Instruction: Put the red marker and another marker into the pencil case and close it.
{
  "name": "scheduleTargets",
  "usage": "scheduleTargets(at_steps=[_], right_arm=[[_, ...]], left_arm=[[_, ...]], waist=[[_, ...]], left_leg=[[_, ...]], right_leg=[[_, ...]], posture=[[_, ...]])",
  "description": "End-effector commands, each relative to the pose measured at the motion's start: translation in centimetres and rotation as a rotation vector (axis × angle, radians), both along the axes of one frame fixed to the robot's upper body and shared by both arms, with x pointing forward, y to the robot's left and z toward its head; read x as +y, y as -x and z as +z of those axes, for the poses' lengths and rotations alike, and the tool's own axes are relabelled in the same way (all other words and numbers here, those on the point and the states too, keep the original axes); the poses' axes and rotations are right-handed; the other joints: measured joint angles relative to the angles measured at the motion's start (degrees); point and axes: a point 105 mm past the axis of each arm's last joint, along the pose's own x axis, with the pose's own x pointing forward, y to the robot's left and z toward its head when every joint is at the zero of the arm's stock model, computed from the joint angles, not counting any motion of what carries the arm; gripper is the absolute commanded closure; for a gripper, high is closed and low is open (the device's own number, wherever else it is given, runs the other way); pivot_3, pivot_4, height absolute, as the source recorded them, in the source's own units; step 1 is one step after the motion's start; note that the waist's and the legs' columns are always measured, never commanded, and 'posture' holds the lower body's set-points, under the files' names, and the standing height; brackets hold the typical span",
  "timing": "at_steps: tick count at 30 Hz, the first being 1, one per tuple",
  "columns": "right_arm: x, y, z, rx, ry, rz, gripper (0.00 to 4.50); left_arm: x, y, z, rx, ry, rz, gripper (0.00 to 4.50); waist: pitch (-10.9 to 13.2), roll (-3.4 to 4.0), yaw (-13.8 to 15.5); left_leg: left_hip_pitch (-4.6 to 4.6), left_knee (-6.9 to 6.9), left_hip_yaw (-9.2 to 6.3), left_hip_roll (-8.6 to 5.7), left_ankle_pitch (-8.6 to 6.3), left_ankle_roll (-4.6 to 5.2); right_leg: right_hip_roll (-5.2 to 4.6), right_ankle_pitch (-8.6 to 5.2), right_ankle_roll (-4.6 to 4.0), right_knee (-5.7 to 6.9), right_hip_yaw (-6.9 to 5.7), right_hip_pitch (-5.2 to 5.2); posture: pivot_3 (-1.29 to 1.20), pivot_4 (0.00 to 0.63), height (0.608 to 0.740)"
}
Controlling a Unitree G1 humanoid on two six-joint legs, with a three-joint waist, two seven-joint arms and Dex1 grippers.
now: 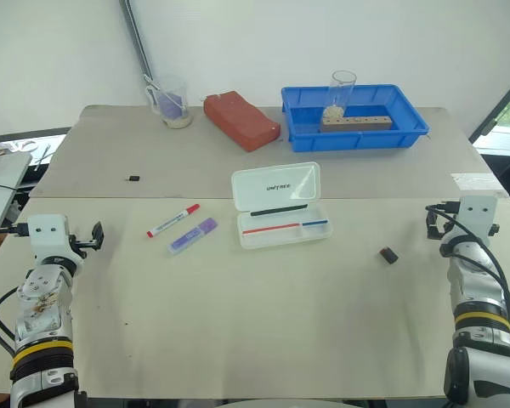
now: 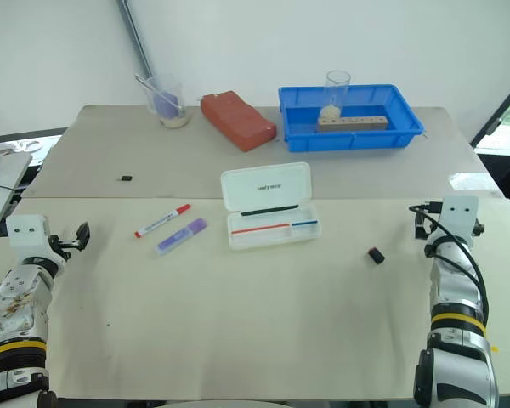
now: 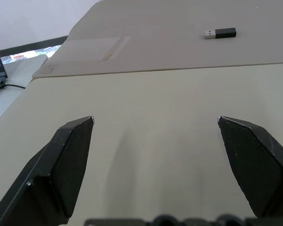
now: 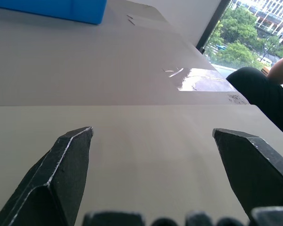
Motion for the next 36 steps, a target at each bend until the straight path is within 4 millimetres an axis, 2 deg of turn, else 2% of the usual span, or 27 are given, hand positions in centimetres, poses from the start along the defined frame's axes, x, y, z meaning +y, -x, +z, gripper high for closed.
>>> scheduleTargets(at_steps=[1,4,8,10,13,15,19,22,26,32,36], right_arm=[[-0.4,-0.3,2.2,-0.066,0.034,0.005,0.0],[-0.4,-0.2,2.5,-0.068,0.045,0.015,0.0],[0.7,-0.6,4.2,-0.081,0.08,0.112,0.0],[1.7,-0.8,5.0,-0.082,0.089,0.181,0.0],[5.5,-0.6,6.5,-0.091,0.07,0.405,0.0],[8.5,0.1,7.2,-0.081,0.051,0.561,0.0],[14.1,2.7,7.7,-0.01,0.034,0.843,0.0],[17.0,5.1,7.0,0.077,0.023,1.0,0.0],[19.0,7.5,5.7,0.178,0.037,1.099,0.0],[20.7,8.9,5.8,0.188,0.0,1.1,0.0],[21.7,9.4,6.2,0.166,-0.034,1.089,0.0]], left_arm=[[0.7,0.3,2.3,-0.06,-0.028,0.001,0.03],[0.8,0.6,4.5,-0.11,-0.025,-0.047,0.03],[-3.3,-0.1,8.7,-0.142,-0.103,-0.322,0.03],[-6.4,-0.3,10.3,-0.125,-0.141,-0.497,0.03],[-11.3,-0.6,11.9,-0.038,-0.275,-0.77,0.03],[-13.6,-0.8,12.6,-0.013,-0.299,-0.889,0.03],[-19.2,-1.1,13.5,0.008,-0.353,-1.148,0.03],[-23.7,-1.2,13.3,0.012,-0.364,-1.326,0.03],[-28.4,-2.0,11.2,0.034,-0.387,-1.471,0.03],[-32.2,-2.0,7.1,0.131,-0.41,-1.599,0.03],[-33.7,-1.3,3.9,0.186,-0.444,-1.643,0.03]], waist=[[0.0,0.0,0.0],[0.02,-0.04,-0.04],[0.07,-0.01,0.08],[0.07,0.04,0.17],[0.07,0.06,0.45],[0.06,0.16,0.42],[0.06,0.28,0.49],[0.05,0.3,0.68],[0.06,0.28,1.76],[0.0,0.37,1.69],[0.03,0.33,1.91]], left_leg=[[0.0,0.0,0.0,0.0,0.0,0.0],[0.0,0.0,0.0,0.01,0.0,-0.01],[-0.04,-0.01,0.0,0.01,-0.06,-0.1],[-0.06,0.0,0.02,0.01,-0.07,-0.13],[-0.11,0.0,0.01,0.07,-0.07,-0.16],[-0.14,-0.01,0.0,0.1,-0.07,-0.16],[-0.25,0.03,-0.04,0.1,-0.05,-0.13],[-0.37,0.15,-0.14,0.1,0.07,0.08],[-0.43,0.38,-0.32,0.05,0.03,0.23],[-1.2,0.7,-1.22,-0.35,0.06,0.67],[-1.42,0.72,-1.69,-0.69,0.08,0.73]], right_leg=[[0.0,0.0,0.0,0.0,0.0,0.0],[0.01,0.0,0.0,0.0,0.0,-0.01],[-0.02,0.0,-0.01,0.0,-0.04,-0.01],[-0.08,0.0,0.0,-0.01,-0.14,0.02],[-0.08,0.0,-0.01,-0.02,-0.35,0.04],[-0.05,-0.01,-0.01,-0.03,-0.38,0.04],[-0.01,-0.02,0.0,-0.04,-0.38,-0.02],[0.05,-0.02,0.0,-0.03,-0.4,-0.05],[0.06,-0.02,0.02,-0.06,-0.44,-0.01],[0.2,0.0,-0.02,0.01,-0.43,-0.53],[0.2,0.0,-0.01,0.08,-0.38,-0.71]], posture=[[0.0,0.15,0.74],[0.0,0.15,0.74],[0.0,0.15,0.74],[0.0,0.15,0.74],[0.0,0.15,0.74],[0.0,0.15,0.74],[0.0,0.15,0.74],[0.0,0.15,0.74],[0.0,0.15,0.74],[0.0,0.15,0.74],[0.0,0.15,0.74]])
